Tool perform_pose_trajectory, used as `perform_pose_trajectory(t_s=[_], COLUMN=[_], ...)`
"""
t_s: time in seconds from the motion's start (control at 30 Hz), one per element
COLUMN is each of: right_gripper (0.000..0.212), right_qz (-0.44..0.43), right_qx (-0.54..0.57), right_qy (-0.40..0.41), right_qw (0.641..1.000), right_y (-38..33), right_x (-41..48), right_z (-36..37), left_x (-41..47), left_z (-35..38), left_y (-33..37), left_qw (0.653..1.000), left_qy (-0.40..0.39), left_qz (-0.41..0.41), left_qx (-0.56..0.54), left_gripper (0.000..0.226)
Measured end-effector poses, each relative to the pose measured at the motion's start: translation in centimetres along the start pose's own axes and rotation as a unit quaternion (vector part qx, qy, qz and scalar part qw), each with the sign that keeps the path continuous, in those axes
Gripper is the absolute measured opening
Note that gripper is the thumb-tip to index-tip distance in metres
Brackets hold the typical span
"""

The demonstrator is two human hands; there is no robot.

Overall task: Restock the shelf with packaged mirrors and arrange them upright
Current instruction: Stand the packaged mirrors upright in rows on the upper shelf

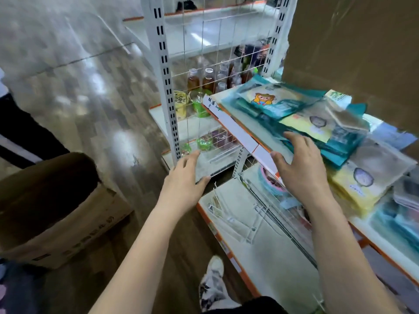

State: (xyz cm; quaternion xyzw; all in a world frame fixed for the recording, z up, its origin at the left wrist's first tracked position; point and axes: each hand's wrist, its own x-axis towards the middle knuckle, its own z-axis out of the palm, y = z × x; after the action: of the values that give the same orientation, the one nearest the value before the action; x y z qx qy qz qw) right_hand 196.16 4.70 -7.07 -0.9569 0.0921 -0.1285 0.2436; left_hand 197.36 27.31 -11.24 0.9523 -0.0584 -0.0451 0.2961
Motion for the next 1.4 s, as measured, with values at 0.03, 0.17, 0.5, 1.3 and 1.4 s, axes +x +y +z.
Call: perform_pose_trajectory(t_s=[0.03, 0.17, 0.5, 1.3, 1.4], right_gripper=[0.050, 0.048, 0.039, 0.085, 0.085], right_qz=[0.006, 0.022, 0.161, 0.442, 0.450], right_qx=[0.003, 0.007, 0.001, -0.065, -0.068], right_qy=[0.011, 0.029, 0.056, 0.078, 0.067], right_qw=[1.000, 0.999, 0.985, 0.891, 0.888], right_y=[0.2, 1.2, 5.6, 11.9, 12.5], right_x=[1.1, 5.6, 14.9, 22.1, 23.1], right_z=[0.0, 0.6, -0.1, -0.8, -1.4], left_x=[1.1, 6.5, 19.3, 39.9, 41.4], left_z=[0.2, 0.4, 0.1, 5.6, 5.4], left_y=[0.2, 0.9, 5.6, 14.7, 16.0], left_qw=[1.000, 0.999, 0.996, 0.938, 0.941], left_qy=[-0.009, -0.023, -0.026, -0.222, -0.218], left_qz=[0.008, 0.021, 0.082, 0.232, 0.235], left_qx=[0.002, 0.010, 0.021, 0.130, 0.104], left_gripper=[0.066, 0.067, 0.065, 0.076, 0.083])
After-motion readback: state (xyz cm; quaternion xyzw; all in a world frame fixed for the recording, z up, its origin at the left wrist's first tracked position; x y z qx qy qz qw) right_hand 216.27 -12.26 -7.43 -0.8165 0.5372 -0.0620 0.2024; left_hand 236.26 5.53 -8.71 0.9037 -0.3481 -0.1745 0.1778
